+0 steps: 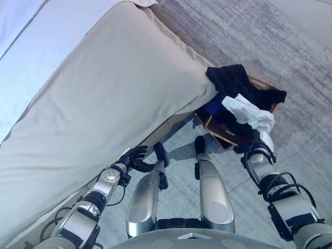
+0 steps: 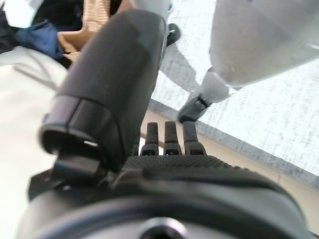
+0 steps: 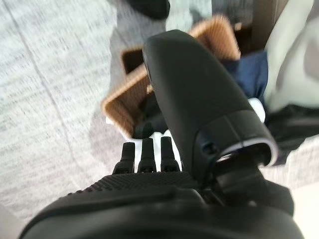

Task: Pick up the clothes from the bed and place them into the basket

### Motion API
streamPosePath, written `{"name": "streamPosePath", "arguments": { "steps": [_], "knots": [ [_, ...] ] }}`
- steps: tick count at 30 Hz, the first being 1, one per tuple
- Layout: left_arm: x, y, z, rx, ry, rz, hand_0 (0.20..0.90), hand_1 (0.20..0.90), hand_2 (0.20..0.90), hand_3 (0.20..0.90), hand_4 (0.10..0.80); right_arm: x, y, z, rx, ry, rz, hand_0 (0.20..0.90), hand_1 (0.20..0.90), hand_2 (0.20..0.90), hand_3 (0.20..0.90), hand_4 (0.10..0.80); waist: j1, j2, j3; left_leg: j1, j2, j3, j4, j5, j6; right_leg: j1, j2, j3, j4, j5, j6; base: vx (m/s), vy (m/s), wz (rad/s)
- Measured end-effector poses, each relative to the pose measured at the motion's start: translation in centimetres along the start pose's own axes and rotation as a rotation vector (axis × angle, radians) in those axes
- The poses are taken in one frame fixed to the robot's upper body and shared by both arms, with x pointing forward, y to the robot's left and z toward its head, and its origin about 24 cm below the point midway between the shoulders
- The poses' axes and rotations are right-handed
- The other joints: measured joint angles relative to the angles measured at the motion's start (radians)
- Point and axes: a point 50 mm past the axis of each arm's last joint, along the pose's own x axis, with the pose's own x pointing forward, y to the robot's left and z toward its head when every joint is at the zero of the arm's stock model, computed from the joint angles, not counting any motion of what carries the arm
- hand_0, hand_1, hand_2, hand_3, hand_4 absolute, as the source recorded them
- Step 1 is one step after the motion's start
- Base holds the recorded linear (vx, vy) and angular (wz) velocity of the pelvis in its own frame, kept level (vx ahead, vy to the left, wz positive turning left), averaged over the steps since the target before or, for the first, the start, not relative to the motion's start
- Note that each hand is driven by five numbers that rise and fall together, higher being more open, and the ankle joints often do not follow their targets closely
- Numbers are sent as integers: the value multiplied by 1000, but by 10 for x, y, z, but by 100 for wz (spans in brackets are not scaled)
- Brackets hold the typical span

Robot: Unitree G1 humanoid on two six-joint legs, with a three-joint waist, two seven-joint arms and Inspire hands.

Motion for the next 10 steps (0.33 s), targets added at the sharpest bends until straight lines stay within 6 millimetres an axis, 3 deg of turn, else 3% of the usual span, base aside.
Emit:
{"name": "streamPosePath", "arguments": {
  "steps": [4, 6, 10],
  "knots": [
    [-5, -3, -15, -9, 53, 2, 900, 900, 900, 900, 800, -16, 34, -38, -119, 64, 194, 900, 900, 900, 900, 800, 4, 3, -34, 107, 16, -3, -52, 1, 0, 137, 14, -14, -100, 30, 5, 134, 123, 3],
    [-10, -15, -37, -10, 127, -34, 900, 900, 900, 900, 800, -35, 59, -70, -170, 143, 345, 900, 900, 900, 900, 800, 5, -8, -155, 117, 15, -11, -79, 1, -1, 163, 17, -27, -146, 36, 12, 173, 188, 13],
    [-24, -29, -74, -21, 260, -80, 900, 900, 900, 900, 800, -71, 96, -113, -86, 310, 560, 900, 900, 900, 900, 800, 11, -63, -293, 208, 13, -32, -79, -22, -7, 291, 23, -34, -222, 36, 13, 145, 183, 6]
  ]
}}
